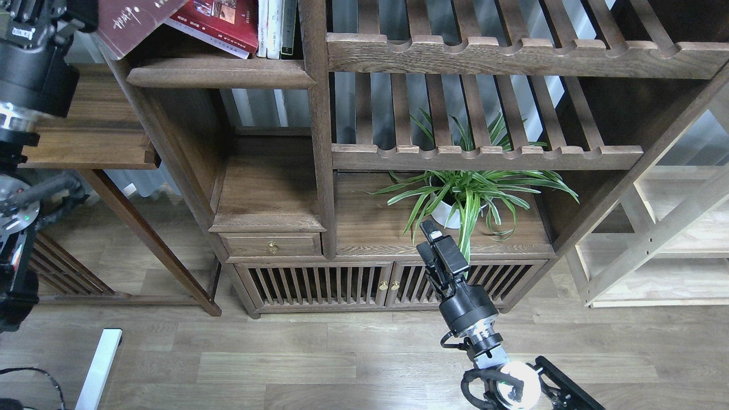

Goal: Organize books on shelf
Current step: 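Push the maroon book into the upper shelf with the left gripper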

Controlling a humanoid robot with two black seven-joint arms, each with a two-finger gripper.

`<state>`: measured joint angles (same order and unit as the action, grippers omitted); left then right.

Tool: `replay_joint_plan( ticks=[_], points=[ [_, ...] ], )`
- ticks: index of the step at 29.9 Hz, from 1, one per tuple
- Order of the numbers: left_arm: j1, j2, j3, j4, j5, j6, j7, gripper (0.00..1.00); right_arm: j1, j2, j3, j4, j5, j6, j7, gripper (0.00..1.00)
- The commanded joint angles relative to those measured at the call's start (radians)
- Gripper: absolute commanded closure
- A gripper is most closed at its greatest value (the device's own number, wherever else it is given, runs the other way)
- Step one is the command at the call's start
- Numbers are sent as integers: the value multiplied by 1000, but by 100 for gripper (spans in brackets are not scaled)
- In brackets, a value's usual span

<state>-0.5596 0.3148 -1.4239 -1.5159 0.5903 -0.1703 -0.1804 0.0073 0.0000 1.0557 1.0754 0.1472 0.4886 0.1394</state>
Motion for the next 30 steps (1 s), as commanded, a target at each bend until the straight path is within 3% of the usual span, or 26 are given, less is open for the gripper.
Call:
replay_joint_plan(
  ticks=[1, 10, 17, 30],
  points=[
    [-32, -20, 45, 16, 20, 81, -28, 100, 2, 0, 1, 3, 0, 0, 0, 11],
    [-126, -72, 172, 55, 62, 280, -57, 100, 2, 0, 10, 5, 2, 0, 0, 11],
    [-203, -117, 264, 120, 66, 451, -143, 100, 2, 0, 20, 5, 3, 0, 2, 11],
    [-312, -151, 329, 316, 66, 477, -238, 99, 2, 0, 27, 5, 5, 0, 2, 11]
  ],
)
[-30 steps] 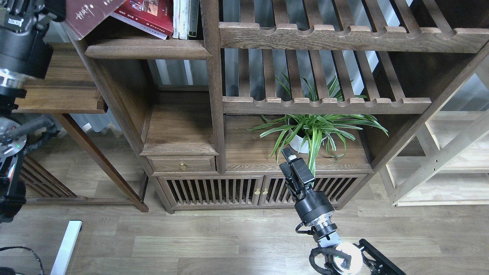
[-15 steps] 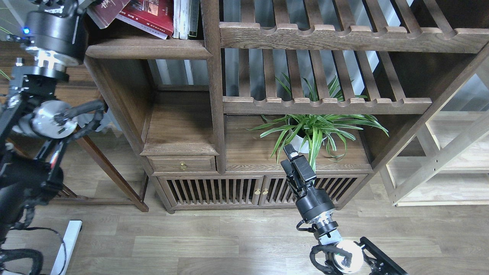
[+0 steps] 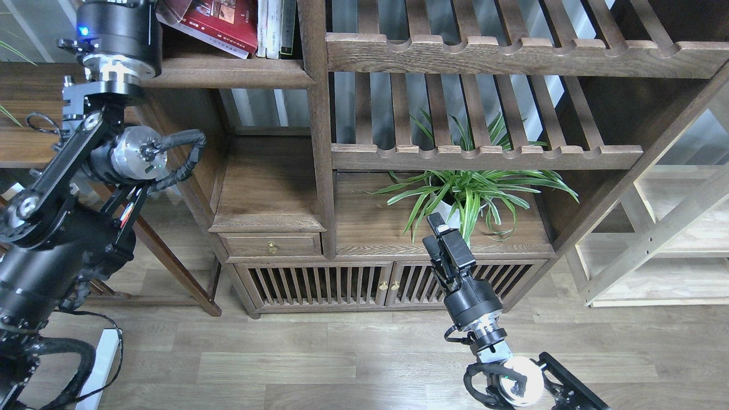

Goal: Organize books on shelf
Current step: 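Push the maroon book into the upper shelf with the left gripper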

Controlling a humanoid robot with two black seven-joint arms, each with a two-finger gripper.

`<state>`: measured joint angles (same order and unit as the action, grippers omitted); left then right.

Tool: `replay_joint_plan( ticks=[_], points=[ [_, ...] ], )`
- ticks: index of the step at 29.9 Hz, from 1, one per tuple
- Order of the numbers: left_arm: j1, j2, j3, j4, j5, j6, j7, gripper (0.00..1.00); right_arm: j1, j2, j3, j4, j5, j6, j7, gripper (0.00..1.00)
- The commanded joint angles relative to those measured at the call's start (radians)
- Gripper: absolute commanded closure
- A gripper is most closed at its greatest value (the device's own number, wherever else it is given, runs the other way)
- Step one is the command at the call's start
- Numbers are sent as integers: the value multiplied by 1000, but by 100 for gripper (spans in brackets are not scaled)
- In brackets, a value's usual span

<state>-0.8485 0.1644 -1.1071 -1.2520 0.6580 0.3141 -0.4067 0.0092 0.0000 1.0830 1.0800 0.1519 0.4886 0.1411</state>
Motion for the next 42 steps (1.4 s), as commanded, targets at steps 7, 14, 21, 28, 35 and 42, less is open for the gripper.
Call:
replay_joint_plan(
  ticks=[7, 14, 21, 28, 35, 42],
  points=[
    [-93, -15, 27, 213, -18, -39, -44, 99, 0, 0, -2, 0, 2, 0, 0, 11],
    [-161, -48, 32, 379, -47, -141, -76, 99, -2, 0, 0, 1, 3, 0, 0, 11],
    [-236, -83, 55, 497, -92, -182, -82, 99, -2, 0, -2, 9, 3, 0, 0, 12],
    [-297, -89, 128, 568, -155, -202, -82, 99, -8, 0, -2, 26, 3, 0, 0, 12],
    [-331, -88, 145, 599, -161, -202, -82, 99, -11, 0, -2, 35, 3, 0, 0, 12],
    [-350, -88, 151, 629, -166, -204, -82, 96, -12, 0, -2, 43, 3, 0, 0, 12]
  ],
)
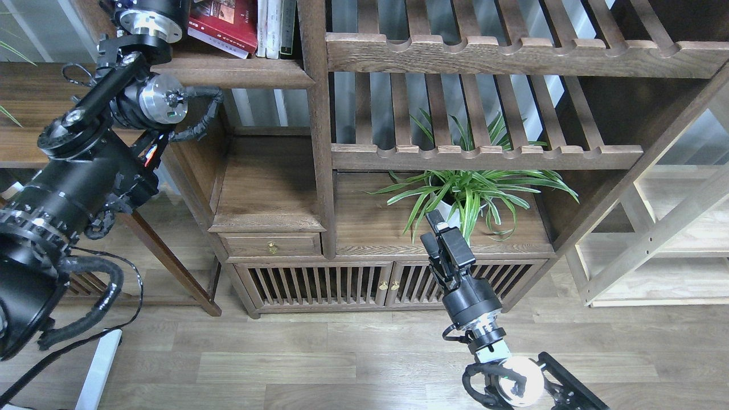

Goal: Organize books on shelf
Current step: 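Push the maroon book into the upper shelf with the left gripper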

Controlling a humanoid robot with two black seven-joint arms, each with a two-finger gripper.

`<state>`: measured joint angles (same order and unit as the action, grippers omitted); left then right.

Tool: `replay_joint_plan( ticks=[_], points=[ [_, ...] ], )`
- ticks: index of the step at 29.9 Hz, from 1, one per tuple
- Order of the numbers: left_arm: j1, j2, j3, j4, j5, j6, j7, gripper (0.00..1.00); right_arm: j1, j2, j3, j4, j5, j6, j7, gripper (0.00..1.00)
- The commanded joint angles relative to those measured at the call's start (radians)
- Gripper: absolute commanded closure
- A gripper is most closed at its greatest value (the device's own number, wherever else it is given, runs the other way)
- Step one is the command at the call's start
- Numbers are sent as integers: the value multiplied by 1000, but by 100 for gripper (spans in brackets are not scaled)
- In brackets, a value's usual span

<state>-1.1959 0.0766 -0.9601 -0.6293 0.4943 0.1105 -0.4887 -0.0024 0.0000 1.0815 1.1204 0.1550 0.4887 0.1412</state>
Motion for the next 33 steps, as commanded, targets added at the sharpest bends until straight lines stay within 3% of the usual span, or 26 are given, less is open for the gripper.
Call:
replay_joint_plan(
  ticks=[1, 3, 7, 14, 33],
  points=[
    [-1, 0, 7, 7, -2, 0, 0, 93, -1, 0, 0, 3, 0, 0, 0, 12],
    [4, 0, 21, 7, -5, 0, 0, 89, -1, -3, 0, 3, 0, 0, 0, 12],
    [6, -1, 52, 23, -23, 0, 0, 70, -1, -11, 0, 3, 0, 0, 0, 12],
    [6, -1, 75, 36, -36, 0, 0, 61, -4, -12, -2, 3, 0, 0, 0, 12],
    [-109, 9, 70, 36, -54, 0, 13, 61, -1, -21, -5, 18, -2, 0, -2, 12]
  ],
)
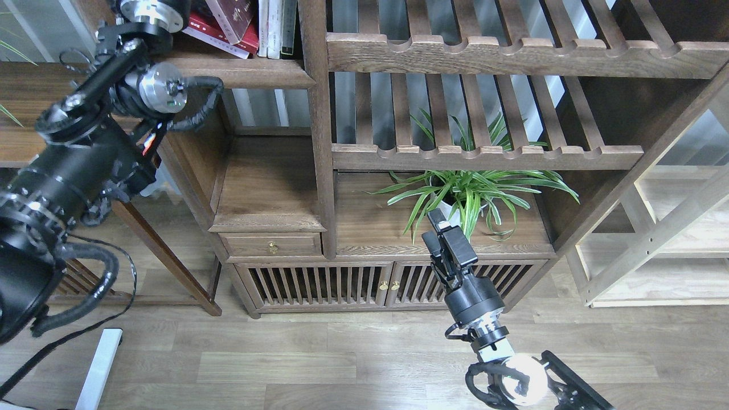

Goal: Organize books on shelf
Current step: 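Push the maroon book into the upper shelf with the left gripper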

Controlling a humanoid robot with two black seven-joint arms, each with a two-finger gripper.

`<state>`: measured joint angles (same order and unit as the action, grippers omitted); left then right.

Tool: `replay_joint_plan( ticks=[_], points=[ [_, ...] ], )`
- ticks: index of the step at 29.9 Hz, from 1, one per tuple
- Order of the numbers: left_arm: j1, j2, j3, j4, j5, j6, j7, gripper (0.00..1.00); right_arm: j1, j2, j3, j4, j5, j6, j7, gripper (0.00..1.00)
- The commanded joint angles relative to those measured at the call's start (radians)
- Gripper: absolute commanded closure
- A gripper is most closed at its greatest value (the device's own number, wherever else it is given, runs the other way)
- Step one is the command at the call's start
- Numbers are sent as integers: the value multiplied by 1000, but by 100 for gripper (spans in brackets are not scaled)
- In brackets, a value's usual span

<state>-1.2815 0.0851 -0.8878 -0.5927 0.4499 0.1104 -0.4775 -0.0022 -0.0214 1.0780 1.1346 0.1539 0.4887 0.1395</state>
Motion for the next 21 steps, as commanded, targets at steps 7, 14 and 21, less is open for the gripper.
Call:
replay_joint_plan(
  ticks=[7, 14, 21],
  points=[
    [-90, 11, -8, -1, -17, 0, 20, 61, -6, 0, -3, 11, -1, 0, 0, 12],
    [-142, 36, -8, -1, -30, 0, 37, 61, -7, -3, -7, 25, -4, 0, 0, 12],
    [-170, 45, -10, -4, -34, 0, 42, 60, -7, -6, 2, 27, -4, 0, 0, 12]
  ],
)
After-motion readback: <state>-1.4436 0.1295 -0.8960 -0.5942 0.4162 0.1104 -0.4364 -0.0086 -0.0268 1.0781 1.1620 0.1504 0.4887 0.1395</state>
